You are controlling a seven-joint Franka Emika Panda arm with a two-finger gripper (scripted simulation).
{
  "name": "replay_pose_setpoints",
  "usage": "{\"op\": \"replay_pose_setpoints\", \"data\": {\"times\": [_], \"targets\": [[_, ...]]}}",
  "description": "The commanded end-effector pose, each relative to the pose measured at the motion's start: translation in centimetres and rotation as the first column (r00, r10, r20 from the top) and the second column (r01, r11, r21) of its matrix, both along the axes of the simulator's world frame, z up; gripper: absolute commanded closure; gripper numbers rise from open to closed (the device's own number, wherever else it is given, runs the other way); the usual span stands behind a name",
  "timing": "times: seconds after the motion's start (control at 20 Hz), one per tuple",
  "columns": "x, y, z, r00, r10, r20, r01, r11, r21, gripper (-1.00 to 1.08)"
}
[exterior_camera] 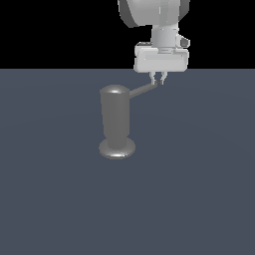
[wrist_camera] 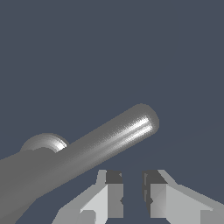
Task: Turn on the faucet by rotating a designated handle.
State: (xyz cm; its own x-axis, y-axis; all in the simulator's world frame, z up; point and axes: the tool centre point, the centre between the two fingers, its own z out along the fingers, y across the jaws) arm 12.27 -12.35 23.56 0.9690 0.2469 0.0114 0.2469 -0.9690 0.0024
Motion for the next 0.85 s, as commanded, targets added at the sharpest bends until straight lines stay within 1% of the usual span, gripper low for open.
{"op": "replay_pose_setpoints", "data": {"times": [0.0,0.8], "targets": [[0.8,0.6,-1.0,1.000,0.003,-0.007,-0.003,1.000,0.001,1.08],[4.0,1.7,-1.3,1.000,-0.002,-0.011,0.002,1.000,0.000,1.08]]}}
